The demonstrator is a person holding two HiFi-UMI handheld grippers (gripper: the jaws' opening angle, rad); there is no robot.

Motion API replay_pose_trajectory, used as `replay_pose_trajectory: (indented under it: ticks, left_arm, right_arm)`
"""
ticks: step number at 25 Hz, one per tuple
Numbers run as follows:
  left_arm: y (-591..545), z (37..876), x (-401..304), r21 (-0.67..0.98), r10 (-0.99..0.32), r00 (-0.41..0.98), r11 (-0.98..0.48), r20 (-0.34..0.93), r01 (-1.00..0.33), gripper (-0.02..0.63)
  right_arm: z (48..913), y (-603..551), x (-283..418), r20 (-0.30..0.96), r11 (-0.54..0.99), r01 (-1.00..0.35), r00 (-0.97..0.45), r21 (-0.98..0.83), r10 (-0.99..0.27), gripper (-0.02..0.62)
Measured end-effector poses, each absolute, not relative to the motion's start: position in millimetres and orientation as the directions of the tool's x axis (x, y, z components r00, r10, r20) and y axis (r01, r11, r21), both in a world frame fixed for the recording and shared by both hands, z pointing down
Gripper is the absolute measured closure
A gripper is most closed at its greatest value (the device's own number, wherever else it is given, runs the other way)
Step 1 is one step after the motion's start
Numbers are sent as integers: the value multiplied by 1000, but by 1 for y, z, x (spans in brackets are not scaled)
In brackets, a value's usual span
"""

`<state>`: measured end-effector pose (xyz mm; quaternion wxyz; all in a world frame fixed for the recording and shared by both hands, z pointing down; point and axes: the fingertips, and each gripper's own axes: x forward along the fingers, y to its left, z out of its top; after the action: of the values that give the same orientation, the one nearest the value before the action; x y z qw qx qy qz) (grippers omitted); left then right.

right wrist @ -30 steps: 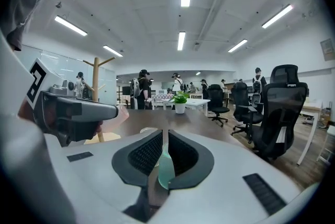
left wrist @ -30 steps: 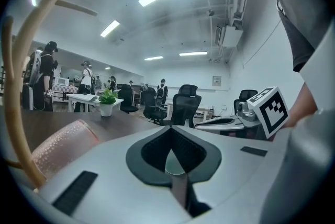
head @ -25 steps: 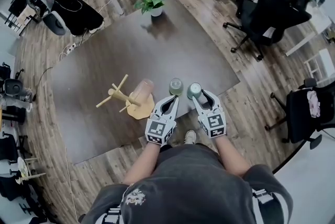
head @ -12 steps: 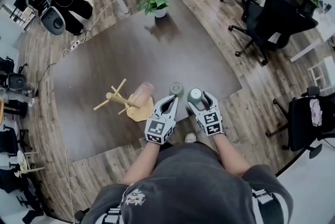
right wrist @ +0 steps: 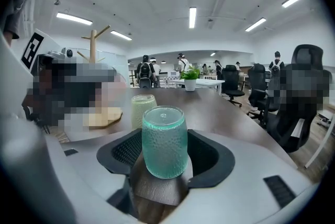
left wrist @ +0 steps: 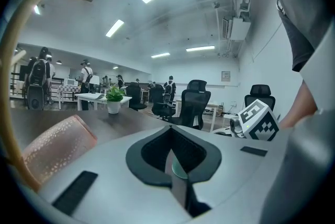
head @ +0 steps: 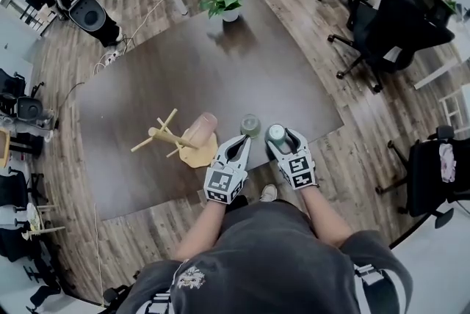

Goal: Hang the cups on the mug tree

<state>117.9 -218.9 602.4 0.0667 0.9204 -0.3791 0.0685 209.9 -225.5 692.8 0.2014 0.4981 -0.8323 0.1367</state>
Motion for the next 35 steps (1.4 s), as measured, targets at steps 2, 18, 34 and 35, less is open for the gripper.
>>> replay_pose_trajectory:
  ticks: [2, 18, 34, 35]
  left_arm:
    - [-218, 604, 115, 74, -698, 693, -693, 180, -717, 600]
    - [-193, 591, 63, 98, -741, 655, -648, 150, -755, 600]
    - [-141, 567, -20, 89, -811, 573, -566, 117, -819, 600]
    - [-139, 568, -27, 92, -818, 564, -557, 115, -826, 600]
  right_arm:
    - [692, -225, 211, 462, 466, -885, -420, -16, -781, 305]
    - [589, -214, 191, 257, 440, -895, -409, 73, -876, 307]
    - [481, -182, 79, 26, 555, -828, -555, 77, -831, 307]
    - [478, -178, 71, 16, 566, -821, -567, 79, -824, 307]
